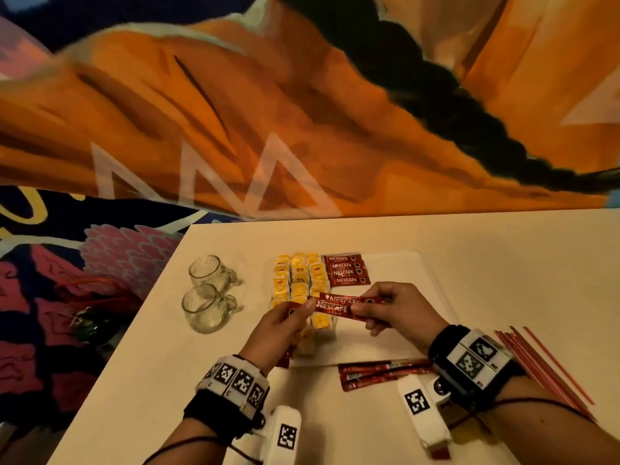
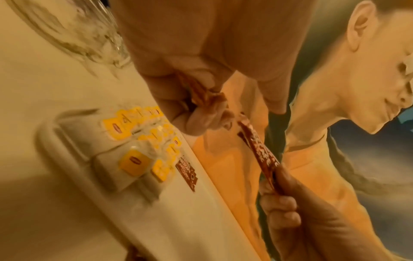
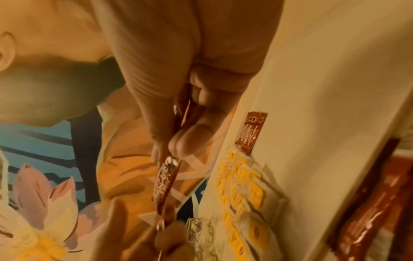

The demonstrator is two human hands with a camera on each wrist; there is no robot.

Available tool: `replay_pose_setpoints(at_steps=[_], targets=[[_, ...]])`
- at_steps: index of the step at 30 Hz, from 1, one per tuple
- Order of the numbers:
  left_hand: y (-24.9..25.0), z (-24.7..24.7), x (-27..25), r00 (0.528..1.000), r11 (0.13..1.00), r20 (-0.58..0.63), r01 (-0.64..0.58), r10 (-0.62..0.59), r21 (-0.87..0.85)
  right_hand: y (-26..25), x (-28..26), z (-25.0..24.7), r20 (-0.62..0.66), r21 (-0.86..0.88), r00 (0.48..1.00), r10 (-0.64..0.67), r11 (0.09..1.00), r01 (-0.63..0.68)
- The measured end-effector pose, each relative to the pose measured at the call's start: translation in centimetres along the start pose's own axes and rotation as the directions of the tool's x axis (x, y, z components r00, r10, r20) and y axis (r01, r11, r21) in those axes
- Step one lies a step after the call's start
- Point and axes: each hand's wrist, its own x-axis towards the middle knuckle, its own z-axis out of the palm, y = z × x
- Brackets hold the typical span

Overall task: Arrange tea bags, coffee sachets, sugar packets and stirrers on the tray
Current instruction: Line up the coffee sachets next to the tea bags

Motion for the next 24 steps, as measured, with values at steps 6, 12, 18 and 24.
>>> replay_pose_setpoints(at_steps=[6, 12, 18, 24], targets=[[0.6, -0.8, 1.5, 0.994, 0.995, -0.045, -0.102, 0.102, 0.006, -0.2, 1.0, 1.5, 0.022, 0.114, 1.000, 0.022, 0.993, -0.024], [0.3, -2.5, 2.8, 0.992, 0.989, -0.075, -0.105, 0.098, -0.106, -0.6, 1.7, 0.6, -0.044, 0.164, 0.999, 0.022, 0.986, -0.014], [1.9, -0.7, 3.1, 0.990, 0.991, -0.041, -0.131, 0.133, 0.039, -0.6, 2.8, 1.0, -0.029, 0.129, 0.999, 0.040, 0.991, -0.036], [2.2, 0.1, 4.5, 0.984, 0.975, -0.046, -0.165, 0.174, 0.147, -0.6, 3.7, 0.8, -0.063, 0.178, 0.997, 0.046, 0.983, -0.034]])
